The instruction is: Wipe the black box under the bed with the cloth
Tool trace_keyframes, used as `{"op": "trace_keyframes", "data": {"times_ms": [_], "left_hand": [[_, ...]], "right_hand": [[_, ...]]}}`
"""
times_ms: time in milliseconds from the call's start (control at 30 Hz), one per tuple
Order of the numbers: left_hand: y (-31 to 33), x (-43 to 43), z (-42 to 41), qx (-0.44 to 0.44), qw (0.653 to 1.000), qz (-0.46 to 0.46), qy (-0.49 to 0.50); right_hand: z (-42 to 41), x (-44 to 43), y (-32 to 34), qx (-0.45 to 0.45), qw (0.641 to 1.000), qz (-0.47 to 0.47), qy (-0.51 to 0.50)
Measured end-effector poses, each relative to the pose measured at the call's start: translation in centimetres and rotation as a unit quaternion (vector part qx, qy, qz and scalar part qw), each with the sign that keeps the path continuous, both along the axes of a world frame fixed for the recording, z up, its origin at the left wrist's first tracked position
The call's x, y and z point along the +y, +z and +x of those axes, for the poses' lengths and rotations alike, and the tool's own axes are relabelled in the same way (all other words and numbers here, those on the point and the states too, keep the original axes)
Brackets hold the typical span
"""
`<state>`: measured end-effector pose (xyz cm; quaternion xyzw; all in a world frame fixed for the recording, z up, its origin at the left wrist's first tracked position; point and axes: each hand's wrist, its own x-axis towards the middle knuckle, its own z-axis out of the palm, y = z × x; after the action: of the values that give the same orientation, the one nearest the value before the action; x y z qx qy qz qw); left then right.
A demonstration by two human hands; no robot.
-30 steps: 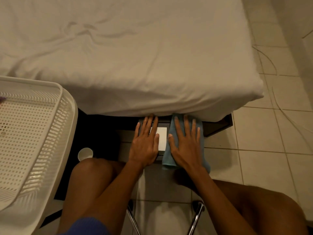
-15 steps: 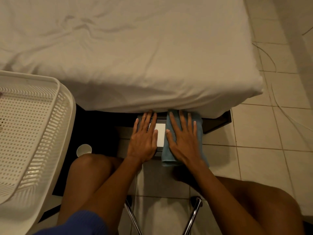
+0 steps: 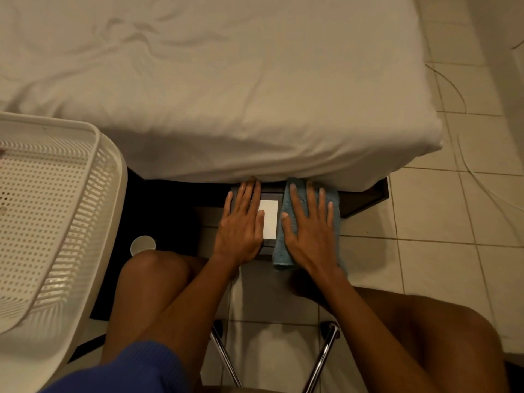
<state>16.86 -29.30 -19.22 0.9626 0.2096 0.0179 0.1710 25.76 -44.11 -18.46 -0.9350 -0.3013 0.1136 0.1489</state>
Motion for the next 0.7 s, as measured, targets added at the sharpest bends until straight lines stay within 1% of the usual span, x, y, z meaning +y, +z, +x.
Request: {"op": "trace_keyframes", "data": {"times_ms": [100, 167, 333, 533, 700], "left_hand": [[-0.1, 0.1, 0.0, -0.001, 1.000, -0.003, 0.002], [-0.2, 0.1, -0.1, 0.000, 1.000, -0.001, 0.003], [-0.3, 0.1, 0.0, -0.006, 1.000, -0.002, 0.000], [-0.3, 0.4, 0.0, -0.021, 0.999, -0.022, 0.019], [-0.4, 0.3, 0.0, -0.033, 0.999, -0.034, 0.022]], "right_hand": [[-2.9, -1.0, 0.0, -0.015, 1.000, -0.009, 0.015], [-3.9, -1.5, -0.3, -0.008, 0.999, -0.013, 0.030], [-2.0, 0.2, -0.4, -0.026, 0.999, -0.012, 0.031], [-3.9, -0.8, -0.3, -0.007, 0.998, -0.023, 0.058], [-3.5, 0.3, 0.0, 0.001, 0.999, -0.025, 0.046]]}}
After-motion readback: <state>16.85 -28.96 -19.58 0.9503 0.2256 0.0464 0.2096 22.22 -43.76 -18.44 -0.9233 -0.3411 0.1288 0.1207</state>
